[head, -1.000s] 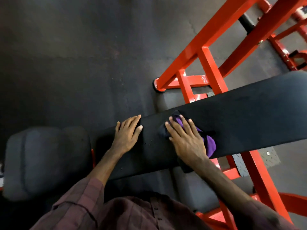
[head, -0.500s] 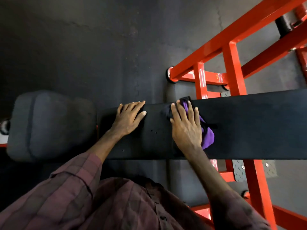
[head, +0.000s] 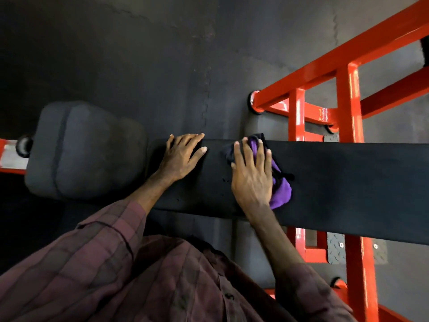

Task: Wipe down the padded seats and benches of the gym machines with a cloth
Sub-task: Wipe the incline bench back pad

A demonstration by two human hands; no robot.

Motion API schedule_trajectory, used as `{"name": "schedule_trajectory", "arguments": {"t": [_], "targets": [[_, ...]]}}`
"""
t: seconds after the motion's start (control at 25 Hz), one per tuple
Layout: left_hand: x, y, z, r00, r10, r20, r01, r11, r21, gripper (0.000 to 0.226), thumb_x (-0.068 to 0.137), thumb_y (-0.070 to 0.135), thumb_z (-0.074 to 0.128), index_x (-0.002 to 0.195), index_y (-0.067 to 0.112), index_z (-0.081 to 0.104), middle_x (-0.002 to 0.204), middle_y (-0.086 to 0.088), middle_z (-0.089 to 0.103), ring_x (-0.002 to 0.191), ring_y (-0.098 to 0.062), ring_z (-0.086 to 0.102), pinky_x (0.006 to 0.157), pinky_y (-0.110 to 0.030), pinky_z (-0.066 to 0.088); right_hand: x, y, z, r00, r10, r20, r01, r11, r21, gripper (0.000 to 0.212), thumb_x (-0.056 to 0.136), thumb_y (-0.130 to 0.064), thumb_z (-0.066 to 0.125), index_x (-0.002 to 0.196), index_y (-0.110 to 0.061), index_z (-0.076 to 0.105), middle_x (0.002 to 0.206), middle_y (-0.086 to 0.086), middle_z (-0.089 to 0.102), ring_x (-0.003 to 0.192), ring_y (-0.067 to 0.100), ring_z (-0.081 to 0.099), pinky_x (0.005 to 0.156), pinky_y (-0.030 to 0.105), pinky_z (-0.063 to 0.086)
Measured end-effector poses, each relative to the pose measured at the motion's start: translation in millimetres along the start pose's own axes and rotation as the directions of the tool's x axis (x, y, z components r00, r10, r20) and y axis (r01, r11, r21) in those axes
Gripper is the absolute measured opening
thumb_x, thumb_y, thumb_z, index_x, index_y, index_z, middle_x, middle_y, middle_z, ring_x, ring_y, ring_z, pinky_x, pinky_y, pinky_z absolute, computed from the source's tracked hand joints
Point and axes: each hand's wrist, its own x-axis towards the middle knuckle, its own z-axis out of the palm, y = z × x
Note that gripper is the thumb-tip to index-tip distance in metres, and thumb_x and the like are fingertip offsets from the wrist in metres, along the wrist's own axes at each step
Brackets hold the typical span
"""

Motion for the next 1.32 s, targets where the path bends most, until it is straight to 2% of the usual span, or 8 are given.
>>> {"name": "schedule_trajectory", "arguments": {"t": [0.2, 0.44, 0.56, 0.64, 0.84, 1.04, 1.2, 1.32], "targets": [[-5.0, -3.6, 0.2, 0.999, -0.049, -0.017, 0.049, 0.999, -0.002, 0.065, 0.105, 0.067, 0.027, 0.158, 0.031, 0.043, 0.159, 0.005, 0.046, 0.152, -0.021, 0.035, 0.125, -0.067, 0.014, -62.2, 31.8, 3.0, 0.888, -0.456, 0.055, 0.459, 0.886, -0.062, 0.056, 0.111, -0.035, 0.045, 0.164, -0.021, 0.033, 0.172, 0.005, 0.027, 0.160, 0.037, 0.018, 0.127, 0.057, 0.021], [-27.5, -14.3, 9.7, 0.984, -0.145, -0.105, 0.147, 0.989, 0.012, 0.064, 0.107, 0.062, 0.032, 0.161, 0.030, 0.040, 0.167, -0.001, 0.036, 0.159, -0.023, 0.024, 0.124, -0.070, 0.015, -21.6, -11.9, 8.7, 0.981, -0.187, 0.049, 0.188, 0.982, 0.002, 0.057, 0.110, -0.034, 0.045, 0.164, -0.022, 0.033, 0.173, 0.005, 0.025, 0.161, 0.038, 0.014, 0.127, 0.058, 0.017], [-42.0, -11.2, 10.9, 0.975, -0.163, -0.150, 0.167, 0.986, 0.020, 0.061, 0.109, 0.057, 0.036, 0.162, 0.027, 0.037, 0.170, -0.004, 0.032, 0.160, -0.026, 0.023, 0.123, -0.069, 0.019, -51.6, 4.1, 19.1, 0.835, -0.542, 0.094, 0.546, 0.838, -0.025, 0.055, 0.111, -0.035, 0.043, 0.165, -0.026, 0.031, 0.173, 0.002, 0.025, 0.161, 0.037, 0.013, 0.126, 0.058, 0.021], [-53.3, -5.5, 7.2, 0.975, -0.158, -0.159, 0.166, 0.985, 0.037, 0.061, 0.110, 0.053, 0.038, 0.164, 0.024, 0.036, 0.172, -0.006, 0.028, 0.160, -0.027, 0.022, 0.125, -0.067, 0.018, -66.6, 30.9, 9.3, 0.765, -0.635, 0.107, 0.640, 0.767, -0.029, 0.054, 0.112, -0.035, 0.042, 0.165, -0.027, 0.030, 0.174, 0.000, 0.024, 0.162, 0.034, 0.014, 0.126, 0.057, 0.023], [-96.3, -13.2, 11.4, 0.977, -0.100, -0.190, 0.119, 0.989, 0.093, 0.060, 0.110, 0.043, 0.047, 0.164, 0.019, 0.035, 0.174, -0.006, 0.023, 0.161, -0.025, 0.021, 0.128, -0.055, 0.013, -41.5, -30.1, 20.0, 0.945, -0.323, 0.061, 0.320, 0.946, 0.043, 0.056, 0.110, -0.033, 0.047, 0.164, -0.025, 0.034, 0.172, 0.003, 0.028, 0.161, 0.038, 0.015, 0.127, 0.059, 0.017], [-128.3, -28.3, 19.3, 0.988, -0.062, -0.145, 0.069, 0.997, 0.046, 0.060, 0.111, 0.038, 0.045, 0.165, 0.015, 0.031, 0.175, -0.009, 0.017, 0.163, -0.025, 0.014, 0.129, -0.057, 0.016, -67.4, 15.4, 15.7, 0.636, -0.756, 0.155, 0.765, 0.644, 0.000, 0.064, 0.107, -0.026, 0.044, 0.167, -0.030, 0.022, 0.175, 0.000, 0.018, 0.162, 0.037, 0.010, 0.126, 0.059, 0.020], [-146.1, -28.2, 20.7, 0.979, -0.122, -0.165, 0.135, 0.988, 0.071, 0.061, 0.112, 0.036, 0.045, 0.166, 0.013, 0.029, 0.176, -0.008, 0.016, 0.163, -0.024, 0.013, 0.132, -0.037, 0.005, -47.4, -18.3, 24.3, 0.864, -0.501, 0.055, 0.499, 0.866, 0.038, 0.058, 0.108, -0.030, 0.050, 0.163, -0.030, 0.034, 0.173, 0.001, 0.026, 0.162, 0.036, 0.013, 0.126, 0.061, 0.016], [-160.3, -24.6, 29.8, 0.957, -0.209, -0.200, 0.221, 0.975, 0.036, 0.061, 0.113, 0.037, 0.039, 0.166, 0.012, 0.026, 0.176, -0.008, 0.015, 0.163, -0.024, 0.014, 0.130, -0.029, 0.001, -41.4, -61.2, 40.1, 0.807, -0.585, 0.083, 0.579, 0.811, 0.082, 0.058, 0.105, -0.029, 0.053, 0.161, -0.031, 0.039, 0.171, 0.002, 0.030, 0.161, 0.040, 0.013, 0.126, 0.061, 0.015]]}}
